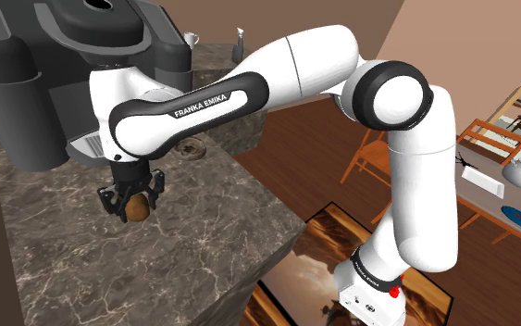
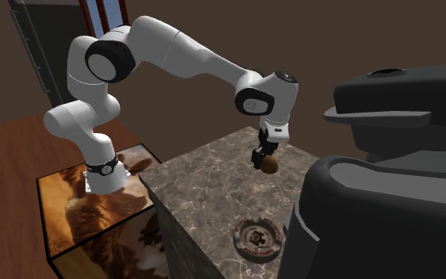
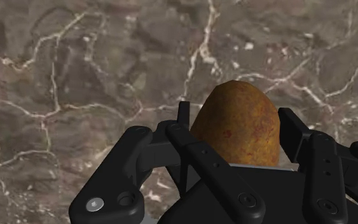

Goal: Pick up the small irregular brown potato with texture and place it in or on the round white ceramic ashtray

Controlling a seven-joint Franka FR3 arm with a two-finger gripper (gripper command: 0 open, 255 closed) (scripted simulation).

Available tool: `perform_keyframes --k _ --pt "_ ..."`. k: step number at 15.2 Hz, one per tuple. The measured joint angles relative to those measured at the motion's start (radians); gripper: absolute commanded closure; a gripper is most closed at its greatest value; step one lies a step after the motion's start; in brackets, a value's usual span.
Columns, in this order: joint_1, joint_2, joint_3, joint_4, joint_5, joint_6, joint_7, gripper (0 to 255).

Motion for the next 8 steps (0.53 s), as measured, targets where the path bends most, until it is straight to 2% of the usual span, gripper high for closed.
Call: perform_keyframes --k 8 --pt "-0.001 -0.006 0.002 0.009 0.002 -0.014 -0.001 255"
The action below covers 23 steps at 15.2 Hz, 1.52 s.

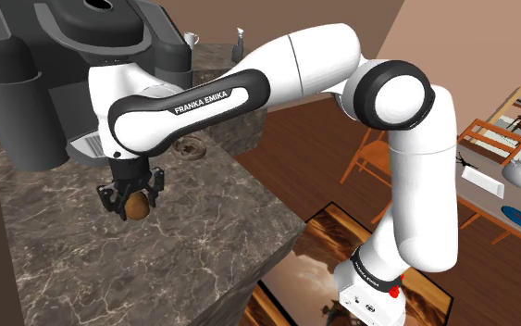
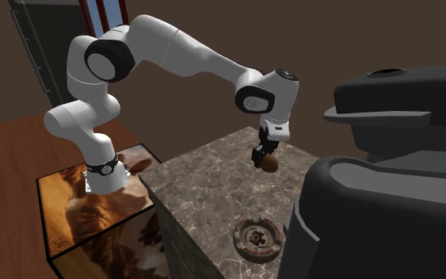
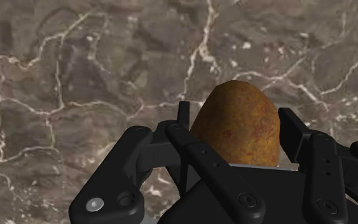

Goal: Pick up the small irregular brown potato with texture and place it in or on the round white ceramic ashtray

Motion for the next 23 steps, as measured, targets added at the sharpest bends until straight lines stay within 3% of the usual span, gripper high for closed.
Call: perform_keyframes --k 18,23 --pt "-0.004 -0.073 0.020 0.128 0.029 -0.195 0.004 255" --pt "-0.073 -0.101 0.002 0.102 0.040 -0.203 -0.078 255"
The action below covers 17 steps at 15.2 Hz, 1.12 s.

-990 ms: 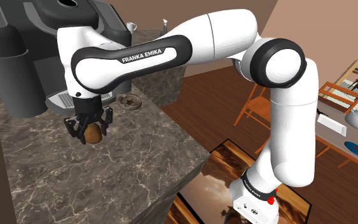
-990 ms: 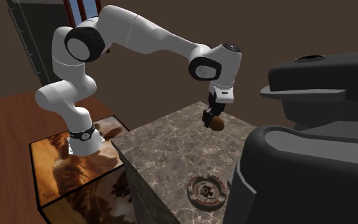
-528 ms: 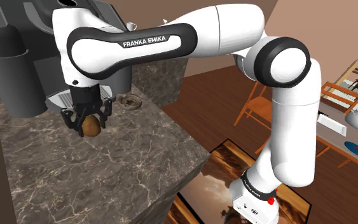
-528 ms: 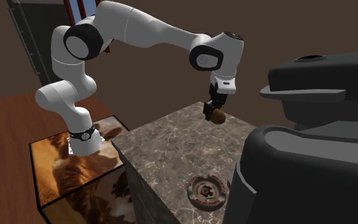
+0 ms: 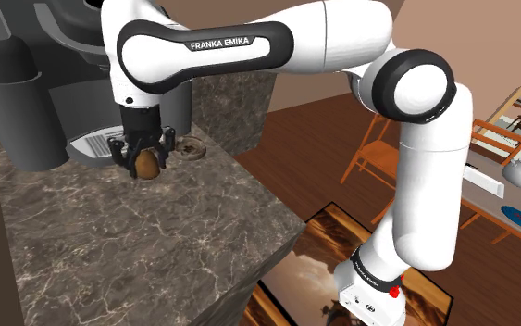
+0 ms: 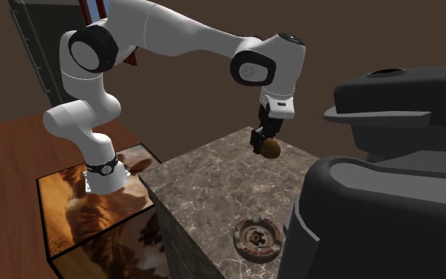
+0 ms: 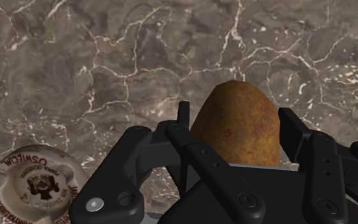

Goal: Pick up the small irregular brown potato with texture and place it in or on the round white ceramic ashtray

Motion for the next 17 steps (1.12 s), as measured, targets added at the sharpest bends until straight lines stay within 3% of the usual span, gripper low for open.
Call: perform_keyframes --k 9,17 --pt "-0.119 0.030 -0.053 0.062 -0.009 -0.049 -0.172 255" --pt "-0.206 0.126 -0.104 0.216 -0.036 -0.119 -0.319 255"
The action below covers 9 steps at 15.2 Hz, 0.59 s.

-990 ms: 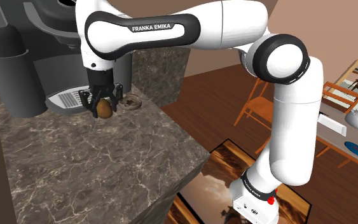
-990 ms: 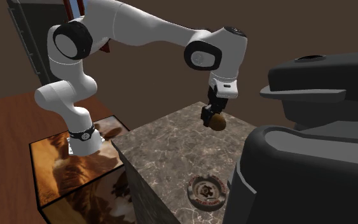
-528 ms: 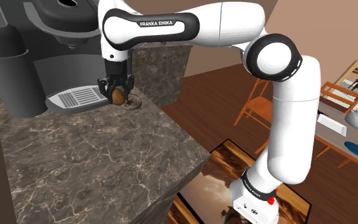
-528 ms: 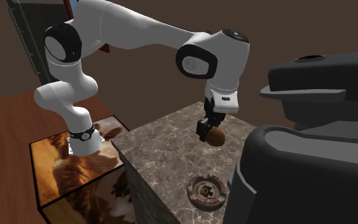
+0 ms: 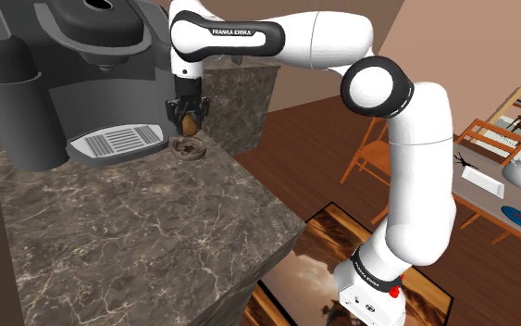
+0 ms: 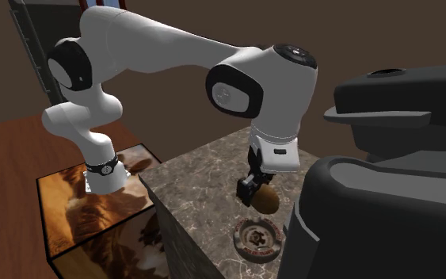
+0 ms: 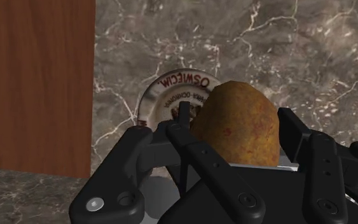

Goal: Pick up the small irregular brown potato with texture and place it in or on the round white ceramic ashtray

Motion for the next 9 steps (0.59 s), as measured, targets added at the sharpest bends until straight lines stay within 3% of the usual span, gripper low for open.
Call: perform_keyframes --k 3,9 --pt "-0.016 0.046 -0.014 0.071 -0.011 -0.028 -0.037 255" --pt "-0.024 0.050 -0.017 0.018 -0.015 0.039 -0.043 255"
